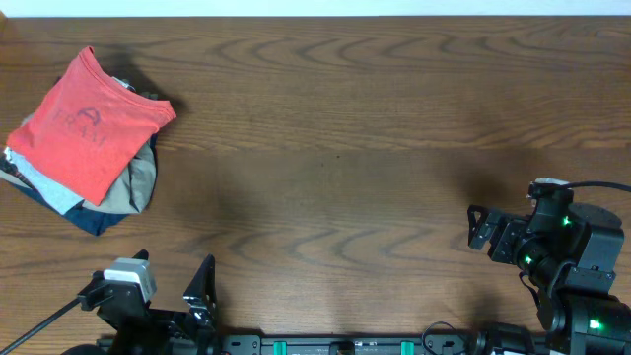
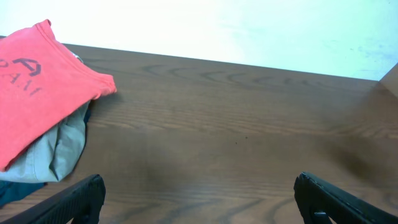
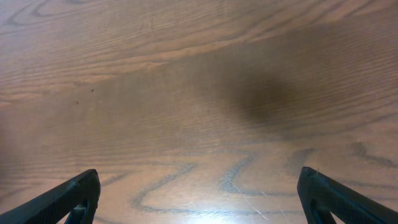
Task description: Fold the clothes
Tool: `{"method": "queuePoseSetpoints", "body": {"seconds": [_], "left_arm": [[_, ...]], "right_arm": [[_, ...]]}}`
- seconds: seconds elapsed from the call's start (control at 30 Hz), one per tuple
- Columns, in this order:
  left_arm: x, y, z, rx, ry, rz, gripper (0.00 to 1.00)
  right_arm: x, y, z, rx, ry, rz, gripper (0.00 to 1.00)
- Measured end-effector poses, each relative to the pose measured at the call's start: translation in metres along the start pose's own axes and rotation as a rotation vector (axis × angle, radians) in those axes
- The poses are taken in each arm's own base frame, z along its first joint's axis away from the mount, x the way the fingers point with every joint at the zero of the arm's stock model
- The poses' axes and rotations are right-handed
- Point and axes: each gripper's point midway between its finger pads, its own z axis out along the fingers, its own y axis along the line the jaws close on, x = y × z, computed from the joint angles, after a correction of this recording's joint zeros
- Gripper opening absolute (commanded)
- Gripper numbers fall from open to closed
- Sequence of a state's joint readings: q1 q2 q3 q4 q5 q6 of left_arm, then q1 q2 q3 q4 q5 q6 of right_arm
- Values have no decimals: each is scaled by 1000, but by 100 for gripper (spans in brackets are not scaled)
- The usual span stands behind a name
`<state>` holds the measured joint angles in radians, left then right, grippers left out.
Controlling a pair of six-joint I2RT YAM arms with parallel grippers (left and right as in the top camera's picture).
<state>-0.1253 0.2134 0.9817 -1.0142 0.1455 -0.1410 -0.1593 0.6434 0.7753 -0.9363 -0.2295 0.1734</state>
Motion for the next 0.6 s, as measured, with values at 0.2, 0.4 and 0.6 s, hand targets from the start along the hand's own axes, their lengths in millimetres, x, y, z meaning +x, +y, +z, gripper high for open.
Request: {"method": "queuePoseSetpoints", "body": {"seconds": [0.2, 0.4, 0.6], "left_arm": [[1, 0, 0, -1, 4, 0, 98], [1, 0, 0, -1, 4, 0, 98], [1, 0, 0, -1, 4, 0, 98]], "right_arm": [[0, 0, 0, -3, 1, 2, 99], [0, 0, 0, -2, 2, 2, 99], [15, -2, 0, 8, 59, 17, 99]]}}
